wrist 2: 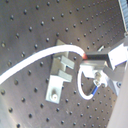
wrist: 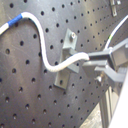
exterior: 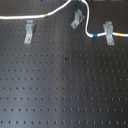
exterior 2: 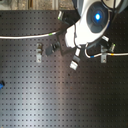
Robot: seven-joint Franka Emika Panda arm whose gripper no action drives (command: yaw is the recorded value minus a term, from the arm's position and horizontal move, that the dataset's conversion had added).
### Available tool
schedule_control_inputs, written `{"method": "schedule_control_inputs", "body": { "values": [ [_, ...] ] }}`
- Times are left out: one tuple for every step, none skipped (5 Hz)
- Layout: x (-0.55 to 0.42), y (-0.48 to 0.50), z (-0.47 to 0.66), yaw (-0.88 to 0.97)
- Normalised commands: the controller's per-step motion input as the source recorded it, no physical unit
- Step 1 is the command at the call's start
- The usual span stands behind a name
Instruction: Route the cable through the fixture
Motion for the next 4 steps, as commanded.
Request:
{"method": "schedule_control_inputs", "body": {
  "values": [
    [-0.414,0.006,0.01,0.36],
    [-0.282,0.136,0.01,0.57],
    [-0.082,0.171,0.0,0.79],
    [-0.05,0.167,0.0,0.81]
  ]
}}
